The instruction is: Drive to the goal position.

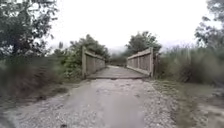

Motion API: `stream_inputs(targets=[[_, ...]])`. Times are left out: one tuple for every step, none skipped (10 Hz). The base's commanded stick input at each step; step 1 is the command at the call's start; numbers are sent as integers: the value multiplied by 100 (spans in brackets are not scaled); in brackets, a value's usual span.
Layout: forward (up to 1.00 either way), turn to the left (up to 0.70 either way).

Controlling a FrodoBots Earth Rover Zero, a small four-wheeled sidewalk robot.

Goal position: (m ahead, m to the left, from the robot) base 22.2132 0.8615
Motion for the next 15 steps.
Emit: stream_inputs(targets=[[50,0],[50,0],[50,0],[50,0],[50,0],[50,0],[50,0],[50,0],[50,0],[50,0],[50,0],[50,0],[50,0],[50,0],[50,0]])
